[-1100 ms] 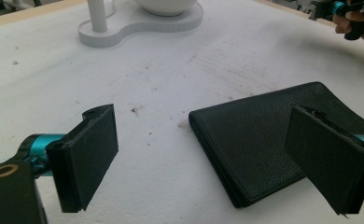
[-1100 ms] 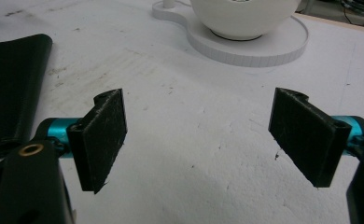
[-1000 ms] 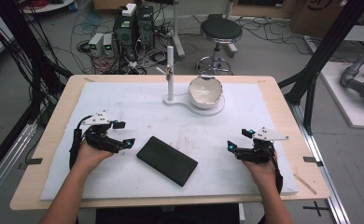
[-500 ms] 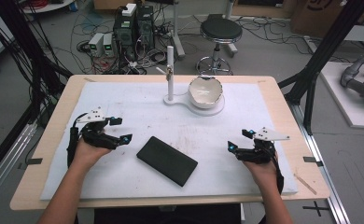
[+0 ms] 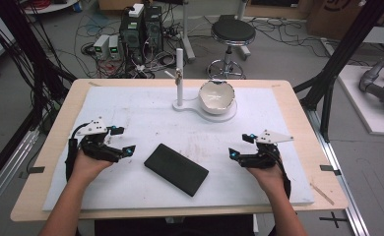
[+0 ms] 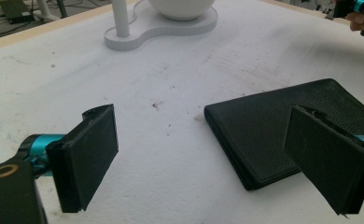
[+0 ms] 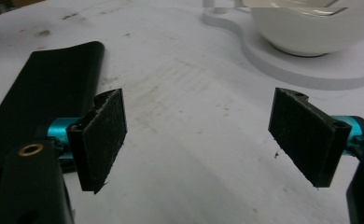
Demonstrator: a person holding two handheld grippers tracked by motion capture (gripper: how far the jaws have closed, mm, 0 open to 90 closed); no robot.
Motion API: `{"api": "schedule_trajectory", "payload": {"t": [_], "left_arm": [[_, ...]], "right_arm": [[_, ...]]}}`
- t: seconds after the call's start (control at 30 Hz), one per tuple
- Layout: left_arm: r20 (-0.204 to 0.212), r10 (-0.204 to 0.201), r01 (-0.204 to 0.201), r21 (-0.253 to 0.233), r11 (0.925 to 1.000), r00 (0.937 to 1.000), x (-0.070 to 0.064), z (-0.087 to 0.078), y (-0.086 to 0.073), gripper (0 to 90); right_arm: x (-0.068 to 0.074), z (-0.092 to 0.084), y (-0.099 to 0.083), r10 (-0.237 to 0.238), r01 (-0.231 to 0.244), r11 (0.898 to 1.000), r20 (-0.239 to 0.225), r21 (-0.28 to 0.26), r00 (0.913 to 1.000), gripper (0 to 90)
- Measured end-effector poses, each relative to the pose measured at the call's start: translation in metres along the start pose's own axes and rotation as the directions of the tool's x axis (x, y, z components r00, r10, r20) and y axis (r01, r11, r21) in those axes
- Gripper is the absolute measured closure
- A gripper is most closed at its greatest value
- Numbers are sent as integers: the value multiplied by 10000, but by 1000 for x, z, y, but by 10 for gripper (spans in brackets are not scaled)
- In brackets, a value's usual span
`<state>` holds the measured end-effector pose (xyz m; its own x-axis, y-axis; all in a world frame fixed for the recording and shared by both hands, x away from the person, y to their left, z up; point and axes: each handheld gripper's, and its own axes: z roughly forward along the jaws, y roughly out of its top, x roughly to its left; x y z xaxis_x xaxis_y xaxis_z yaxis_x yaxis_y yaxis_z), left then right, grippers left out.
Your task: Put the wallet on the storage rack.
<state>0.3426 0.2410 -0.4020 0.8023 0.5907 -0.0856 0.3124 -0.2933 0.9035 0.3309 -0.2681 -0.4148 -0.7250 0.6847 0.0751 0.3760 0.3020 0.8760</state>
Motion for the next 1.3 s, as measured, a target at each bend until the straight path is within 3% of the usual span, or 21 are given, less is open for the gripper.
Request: {"api": "schedule_trajectory", "payload": {"t": [0.33,0.53,0.8,0.87,0.97,1.07,1.17,1.27,1.3], "left_arm": [[-185,-65,67,97,9999,9998,2,-6,-7,104],[-239,-8,13,216,9998,9997,2,-5,-8,105],[-253,-14,21,275,9996,9997,1,-4,-9,105],[-238,-12,19,281,9996,9997,1,-4,-9,105],[-218,-3,9,266,9996,9998,1,-3,-9,105],[-220,5,1,265,9996,9998,1,-3,-9,105],[-210,14,-8,259,9997,9998,1,-4,-9,105],[-218,36,-29,285,9996,9998,0,-3,-8,105],[-191,39,-34,282,9996,9998,0,-3,-8,105]], "right_arm": [[22,34,10,-284,402,9944,-1189,979,9925,196],[37,54,7,-252,696,9812,-2377,1802,9710,175],[53,78,0,-57,1139,9461,-3359,3032,9419,175],[54,79,0,11,1130,9471,-3551,3004,9348,183],[54,79,0,365,985,9455,-4015,3105,9151,208],[56,78,0,312,1110,9422,-4130,3160,9102,252],[58,77,0,178,1237,9406,-4098,3162,9120,318],[59,77,0,224,1301,9379,-4303,3216,9024,407],[59,77,0,252,1261,9383,-4274,3220,9037,426]]}}
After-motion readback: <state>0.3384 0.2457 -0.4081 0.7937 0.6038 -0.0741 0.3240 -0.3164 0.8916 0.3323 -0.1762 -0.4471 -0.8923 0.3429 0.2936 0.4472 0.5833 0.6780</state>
